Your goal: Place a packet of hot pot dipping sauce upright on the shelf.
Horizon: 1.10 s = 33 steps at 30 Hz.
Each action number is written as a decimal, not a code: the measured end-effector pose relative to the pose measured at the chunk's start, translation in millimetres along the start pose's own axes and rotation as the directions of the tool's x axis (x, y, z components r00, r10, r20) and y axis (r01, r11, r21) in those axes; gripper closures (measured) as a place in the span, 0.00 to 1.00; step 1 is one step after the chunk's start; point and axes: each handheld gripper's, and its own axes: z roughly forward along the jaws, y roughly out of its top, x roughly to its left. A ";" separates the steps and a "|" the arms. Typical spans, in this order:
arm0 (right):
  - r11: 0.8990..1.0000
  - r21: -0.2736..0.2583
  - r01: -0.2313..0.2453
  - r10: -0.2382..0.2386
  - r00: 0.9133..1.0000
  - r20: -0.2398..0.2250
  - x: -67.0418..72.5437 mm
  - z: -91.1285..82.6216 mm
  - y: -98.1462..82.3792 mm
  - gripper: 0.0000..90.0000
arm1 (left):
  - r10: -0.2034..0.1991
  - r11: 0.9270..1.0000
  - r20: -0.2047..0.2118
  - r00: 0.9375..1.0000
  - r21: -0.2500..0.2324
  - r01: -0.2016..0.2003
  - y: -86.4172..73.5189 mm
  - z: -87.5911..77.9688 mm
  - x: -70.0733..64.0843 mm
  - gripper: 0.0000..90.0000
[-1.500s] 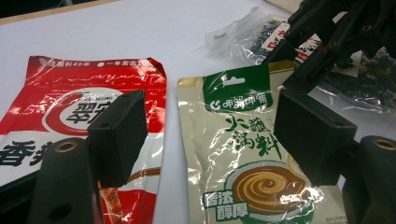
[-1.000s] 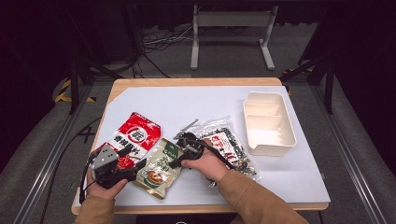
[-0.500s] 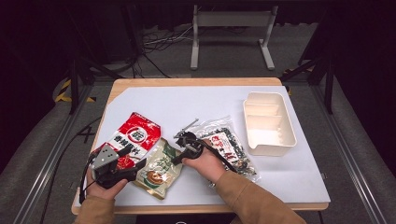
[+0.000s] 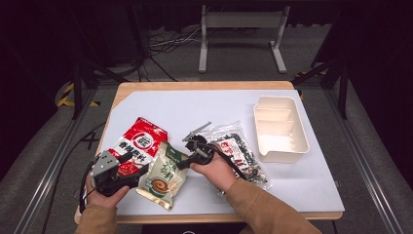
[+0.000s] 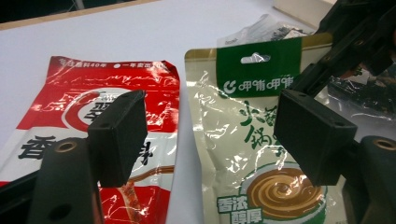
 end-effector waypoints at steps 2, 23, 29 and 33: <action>1.000 -0.016 0.008 -0.008 1.000 -0.006 3.4 -3.7 1.3 0.99 | -0.003 1.000 -0.005 1.000 -0.006 0.003 0.6 -2.2 1.1 0.29; 0.952 -0.136 0.273 -0.265 0.961 0.074 46.3 -54.5 20.7 0.99 | -0.015 1.000 -0.016 1.000 -0.005 0.015 0.1 -3.6 4.5 0.28; 0.940 -0.161 0.301 -0.284 0.951 0.122 44.9 -74.1 25.7 0.99 | -0.019 1.000 -0.019 1.000 -0.006 0.019 -0.4 -3.0 5.4 0.28; 0.935 -0.176 0.307 -0.286 0.949 0.133 42.3 -88.1 28.0 0.99 | -0.019 1.000 -0.018 1.000 -0.002 0.019 -0.5 -2.4 5.4 0.28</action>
